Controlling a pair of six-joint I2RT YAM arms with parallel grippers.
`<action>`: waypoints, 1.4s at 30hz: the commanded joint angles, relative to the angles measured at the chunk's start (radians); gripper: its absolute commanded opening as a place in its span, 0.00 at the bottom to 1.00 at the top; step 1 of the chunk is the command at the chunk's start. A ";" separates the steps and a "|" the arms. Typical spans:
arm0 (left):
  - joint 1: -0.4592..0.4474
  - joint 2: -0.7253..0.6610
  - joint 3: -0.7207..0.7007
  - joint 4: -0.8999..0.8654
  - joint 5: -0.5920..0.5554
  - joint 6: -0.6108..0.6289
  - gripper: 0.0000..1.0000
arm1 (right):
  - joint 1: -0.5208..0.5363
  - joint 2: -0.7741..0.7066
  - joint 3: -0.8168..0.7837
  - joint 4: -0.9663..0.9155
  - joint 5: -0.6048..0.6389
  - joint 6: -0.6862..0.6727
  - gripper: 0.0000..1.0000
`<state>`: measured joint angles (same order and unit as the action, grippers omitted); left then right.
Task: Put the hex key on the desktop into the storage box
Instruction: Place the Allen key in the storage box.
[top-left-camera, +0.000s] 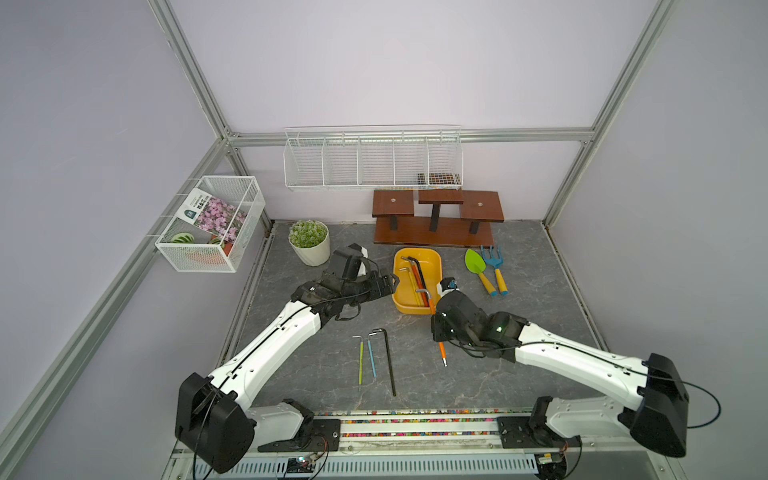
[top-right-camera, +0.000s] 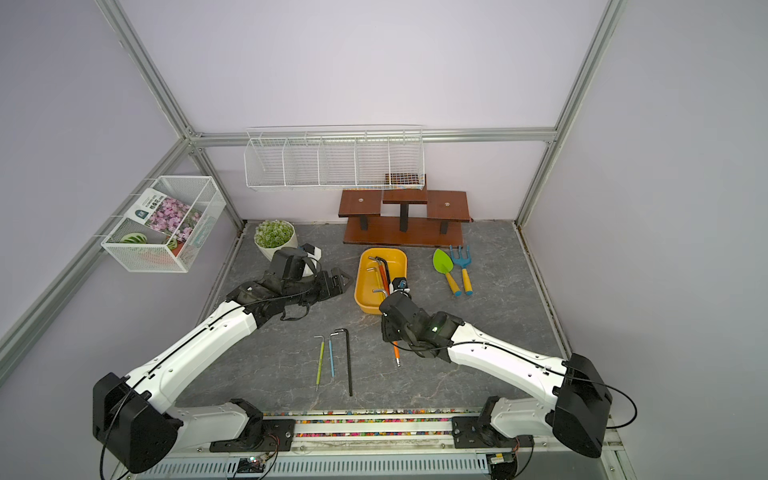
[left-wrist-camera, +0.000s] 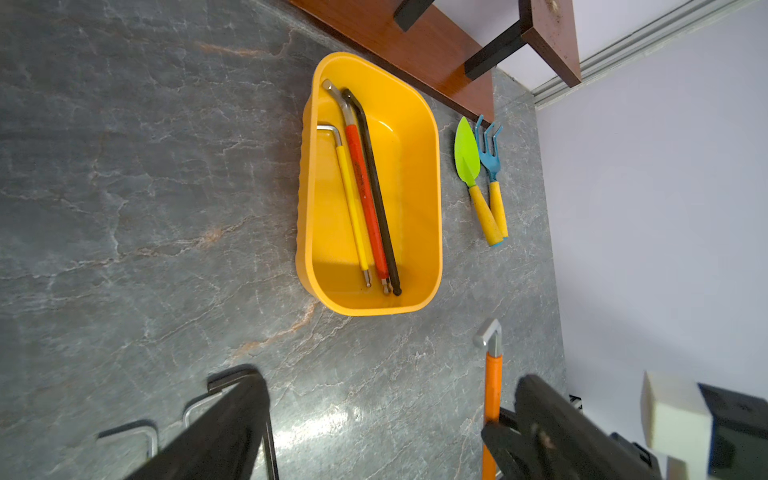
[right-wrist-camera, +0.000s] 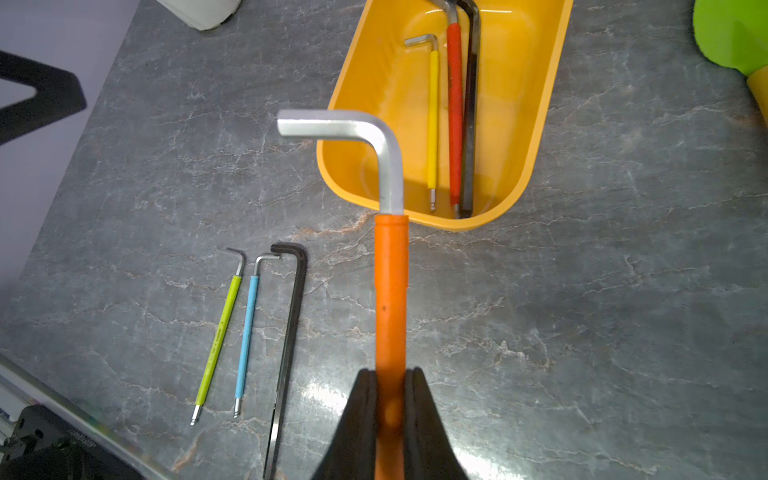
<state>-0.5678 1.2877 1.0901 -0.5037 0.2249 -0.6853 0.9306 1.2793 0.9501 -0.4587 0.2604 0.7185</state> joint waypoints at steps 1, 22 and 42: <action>-0.003 0.058 0.090 -0.037 0.027 0.084 0.97 | -0.045 -0.012 0.033 0.025 -0.045 -0.044 0.00; 0.111 0.107 0.240 -0.048 -0.136 0.316 1.00 | -0.290 0.245 0.314 -0.024 -0.191 -0.160 0.00; 0.149 0.137 0.154 -0.026 -0.151 0.318 1.00 | -0.357 0.712 0.704 -0.114 -0.228 -0.154 0.00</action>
<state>-0.4255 1.4204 1.2537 -0.5457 0.0818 -0.3729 0.5877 1.9728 1.6222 -0.5682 0.0429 0.5529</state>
